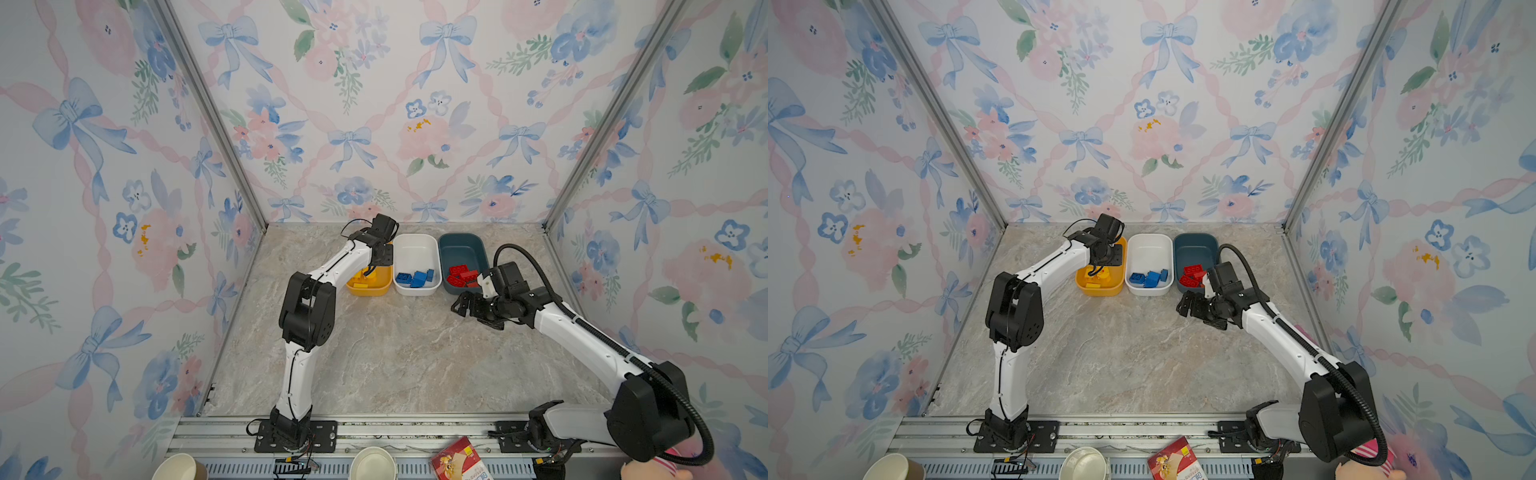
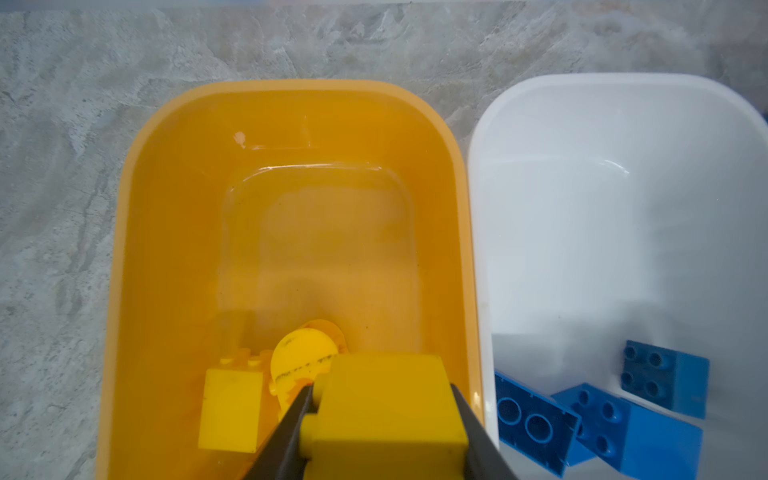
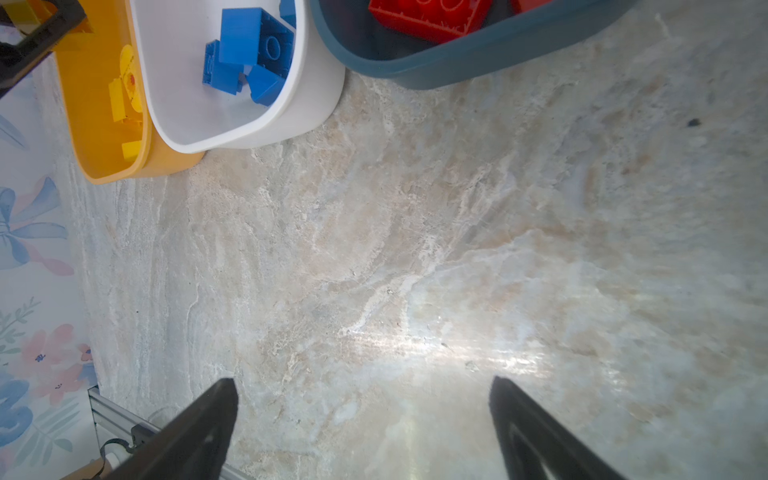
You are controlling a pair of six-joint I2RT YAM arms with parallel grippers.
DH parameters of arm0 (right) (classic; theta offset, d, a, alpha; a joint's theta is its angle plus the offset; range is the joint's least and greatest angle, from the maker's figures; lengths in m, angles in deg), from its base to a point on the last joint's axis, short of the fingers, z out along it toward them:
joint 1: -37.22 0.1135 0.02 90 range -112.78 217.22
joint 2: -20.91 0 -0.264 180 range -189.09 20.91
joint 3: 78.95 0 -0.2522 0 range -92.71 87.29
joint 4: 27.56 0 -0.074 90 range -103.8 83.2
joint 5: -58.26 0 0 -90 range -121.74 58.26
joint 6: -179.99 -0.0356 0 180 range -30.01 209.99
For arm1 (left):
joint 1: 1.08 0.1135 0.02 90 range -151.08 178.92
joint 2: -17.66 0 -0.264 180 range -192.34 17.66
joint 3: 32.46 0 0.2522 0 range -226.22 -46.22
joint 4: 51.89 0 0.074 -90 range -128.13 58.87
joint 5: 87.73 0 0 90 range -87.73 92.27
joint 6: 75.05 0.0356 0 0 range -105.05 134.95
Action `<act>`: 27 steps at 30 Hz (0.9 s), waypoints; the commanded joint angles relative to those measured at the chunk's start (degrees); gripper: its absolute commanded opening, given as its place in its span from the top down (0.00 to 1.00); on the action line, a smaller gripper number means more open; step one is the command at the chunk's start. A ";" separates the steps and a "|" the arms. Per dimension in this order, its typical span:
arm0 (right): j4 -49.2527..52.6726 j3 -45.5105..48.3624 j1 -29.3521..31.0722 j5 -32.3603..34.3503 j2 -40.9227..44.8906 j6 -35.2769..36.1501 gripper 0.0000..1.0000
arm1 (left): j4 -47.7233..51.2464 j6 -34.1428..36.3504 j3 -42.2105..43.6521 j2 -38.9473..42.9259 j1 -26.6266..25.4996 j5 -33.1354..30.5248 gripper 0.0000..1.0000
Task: Sort the legos into containers by color
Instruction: 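Lift and carry the yellow brick over the yellow bin with the left gripper, then lower the yellow brick into the yellow bin and open the left gripper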
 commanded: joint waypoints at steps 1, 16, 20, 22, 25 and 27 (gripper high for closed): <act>1.44 -1.96 -0.10 -0.66 -0.85 -0.26 0.03 | 0.99 0.87 -2.36 -2.55 0.13 -0.15 0.63; 1.18 -1.31 -0.25 -0.75 -0.57 0.09 0.03 | 0.92 -0.14 -2.83 -4.08 0.28 0.19 0.47; 0.94 -1.20 -0.25 -0.75 -0.47 0.11 0.03 | 0.92 -0.22 -2.34 -2.94 0.24 0.14 0.45; 0.97 -1.22 -0.26 -0.74 -0.34 0.09 0.03 | 0.99 -0.32 -1.72 -2.04 0.22 -0.12 0.43; 1.03 -1.22 -0.27 -0.75 -0.24 0.18 0.03 | 0.95 -0.57 -0.62 -0.32 0.15 -0.32 0.41; 1.05 -1.20 -0.25 -0.66 -0.22 0.18 0.03 | 0.92 -0.73 0.09 0.78 0.18 -0.58 0.39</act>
